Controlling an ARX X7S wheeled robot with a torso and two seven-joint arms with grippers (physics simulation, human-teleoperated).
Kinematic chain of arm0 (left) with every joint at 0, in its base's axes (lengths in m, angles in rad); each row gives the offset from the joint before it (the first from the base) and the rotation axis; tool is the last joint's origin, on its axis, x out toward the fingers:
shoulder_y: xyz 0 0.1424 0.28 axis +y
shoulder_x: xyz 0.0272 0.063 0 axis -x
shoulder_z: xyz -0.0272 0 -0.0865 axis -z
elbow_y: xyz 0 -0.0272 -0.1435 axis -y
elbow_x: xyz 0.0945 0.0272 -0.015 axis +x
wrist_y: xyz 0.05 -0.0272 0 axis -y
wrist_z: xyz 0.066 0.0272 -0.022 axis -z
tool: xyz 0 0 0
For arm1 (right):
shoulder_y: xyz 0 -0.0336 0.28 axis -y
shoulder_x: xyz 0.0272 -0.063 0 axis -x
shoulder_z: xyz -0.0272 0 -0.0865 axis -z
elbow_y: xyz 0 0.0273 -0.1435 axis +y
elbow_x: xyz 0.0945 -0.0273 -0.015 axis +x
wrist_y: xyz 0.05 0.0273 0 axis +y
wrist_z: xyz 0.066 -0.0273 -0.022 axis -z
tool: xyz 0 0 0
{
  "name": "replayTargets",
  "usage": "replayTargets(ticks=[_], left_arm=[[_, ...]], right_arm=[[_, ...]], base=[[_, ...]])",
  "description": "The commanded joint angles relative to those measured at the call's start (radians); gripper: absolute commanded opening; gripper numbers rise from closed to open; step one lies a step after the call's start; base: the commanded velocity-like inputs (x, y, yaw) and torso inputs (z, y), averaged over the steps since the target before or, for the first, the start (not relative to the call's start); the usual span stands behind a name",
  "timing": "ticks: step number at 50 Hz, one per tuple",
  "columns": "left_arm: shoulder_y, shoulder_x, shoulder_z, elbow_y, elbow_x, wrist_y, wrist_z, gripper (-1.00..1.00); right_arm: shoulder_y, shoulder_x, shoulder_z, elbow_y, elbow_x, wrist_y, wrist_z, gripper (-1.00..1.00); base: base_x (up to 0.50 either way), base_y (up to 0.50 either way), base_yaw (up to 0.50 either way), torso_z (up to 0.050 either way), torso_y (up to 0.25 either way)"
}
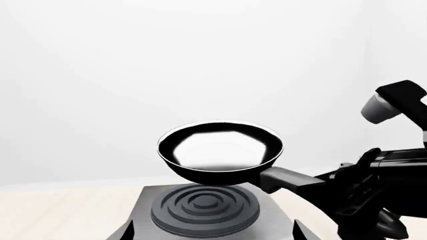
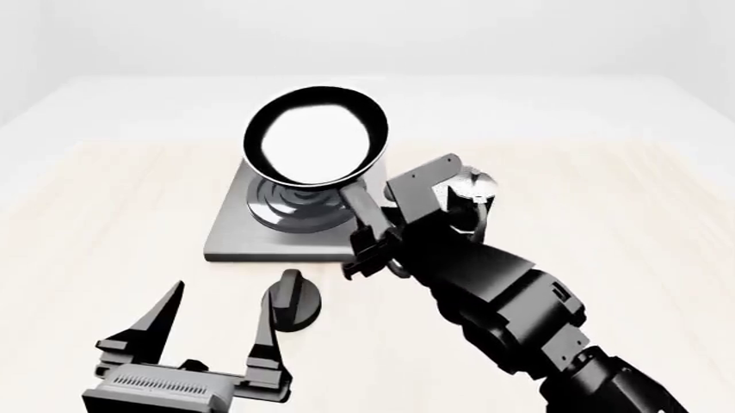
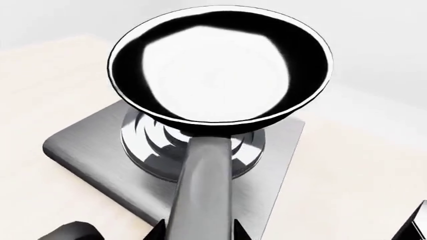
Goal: Put the frying pan on the stove.
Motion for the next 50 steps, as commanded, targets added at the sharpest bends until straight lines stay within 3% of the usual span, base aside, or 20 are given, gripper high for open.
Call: replayTargets(ticks=[1, 50], left_arm=[[-0.001, -0.003, -0.001, 0.000, -0.005, 0.001, -0.002, 1.00], [-0.005, -0.011, 0.011, -0.005, -0.004, 0.006, -0.014, 1.00]], right_arm=[[0.072, -0.038, 0.001, 0.036, -0.055, 0.015, -0.040, -1.00], [0.074, -0.098, -0.034, 0.214, -0.085, -0.081, -0.099, -1.00]], base=[[0.00, 0.00, 0.00, 0.000, 0.000], [0.00, 0.00, 0.00, 0.000, 0.002]])
